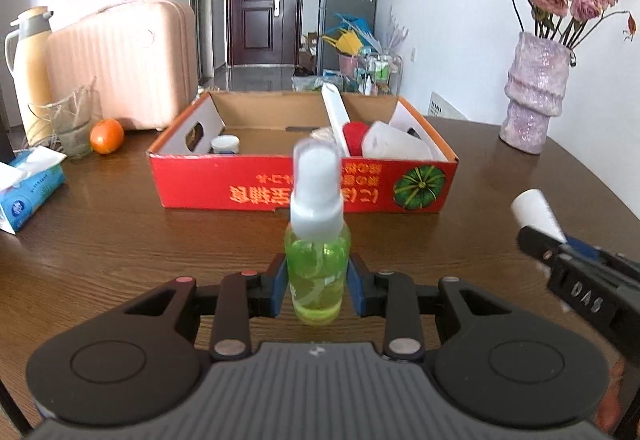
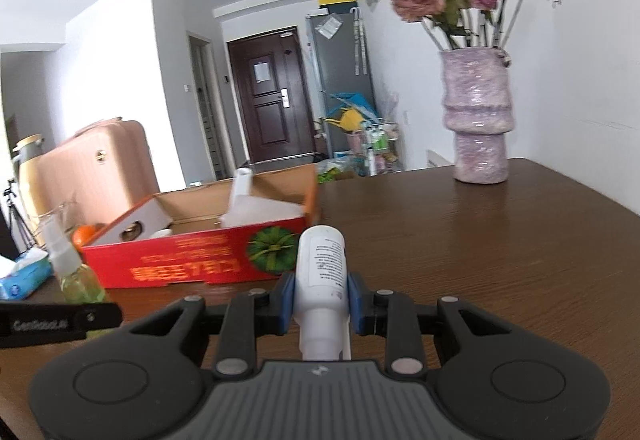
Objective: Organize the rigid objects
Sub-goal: 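Carry the green bottle with the left gripper over the box while the right carries the white bottle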
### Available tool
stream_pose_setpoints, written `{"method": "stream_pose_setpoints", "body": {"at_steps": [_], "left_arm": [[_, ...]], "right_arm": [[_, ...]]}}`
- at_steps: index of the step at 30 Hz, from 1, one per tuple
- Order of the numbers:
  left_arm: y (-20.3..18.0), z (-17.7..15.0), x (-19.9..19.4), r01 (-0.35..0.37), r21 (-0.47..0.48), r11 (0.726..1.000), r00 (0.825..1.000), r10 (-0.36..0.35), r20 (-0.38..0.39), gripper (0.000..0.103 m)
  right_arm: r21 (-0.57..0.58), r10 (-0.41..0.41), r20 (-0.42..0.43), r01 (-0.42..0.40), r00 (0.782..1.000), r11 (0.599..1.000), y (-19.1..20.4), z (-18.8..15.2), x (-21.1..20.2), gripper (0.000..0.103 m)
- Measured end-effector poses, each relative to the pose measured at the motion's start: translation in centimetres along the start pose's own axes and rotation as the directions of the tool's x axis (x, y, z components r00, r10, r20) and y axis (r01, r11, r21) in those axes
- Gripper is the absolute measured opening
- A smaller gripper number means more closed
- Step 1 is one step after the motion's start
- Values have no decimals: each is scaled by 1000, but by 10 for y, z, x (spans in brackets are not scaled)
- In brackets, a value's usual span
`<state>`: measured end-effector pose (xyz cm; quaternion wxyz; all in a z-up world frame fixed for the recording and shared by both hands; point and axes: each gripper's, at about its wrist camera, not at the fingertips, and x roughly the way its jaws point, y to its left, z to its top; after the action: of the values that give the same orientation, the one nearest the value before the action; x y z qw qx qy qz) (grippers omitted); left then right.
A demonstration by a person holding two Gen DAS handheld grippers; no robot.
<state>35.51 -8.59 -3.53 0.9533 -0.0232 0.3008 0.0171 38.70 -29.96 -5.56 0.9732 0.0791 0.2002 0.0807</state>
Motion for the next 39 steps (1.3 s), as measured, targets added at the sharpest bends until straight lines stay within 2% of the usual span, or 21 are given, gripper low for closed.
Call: {"method": "stream_pose_setpoints", "body": {"at_steps": [13,19,27,39], "left_arm": [[36,29,-25,-10,-6,1000,991,11,131,32],[49,45,-17,-18,-23,1000,989,21,149,32],[61,65,-4,-23,-51,998,984,32,177,32],[68,100,24,-39,-94,995,972,60,229,32]], "right_arm": [[-40,72,10,-71,997,997,67,7,9,27],[-51,85,28,-84,996,995,90,19,18,27],[-46,99,56,-97,993,994,106,38,40,27],[-6,99,93,-99,991,995,108,65,86,27]]}}
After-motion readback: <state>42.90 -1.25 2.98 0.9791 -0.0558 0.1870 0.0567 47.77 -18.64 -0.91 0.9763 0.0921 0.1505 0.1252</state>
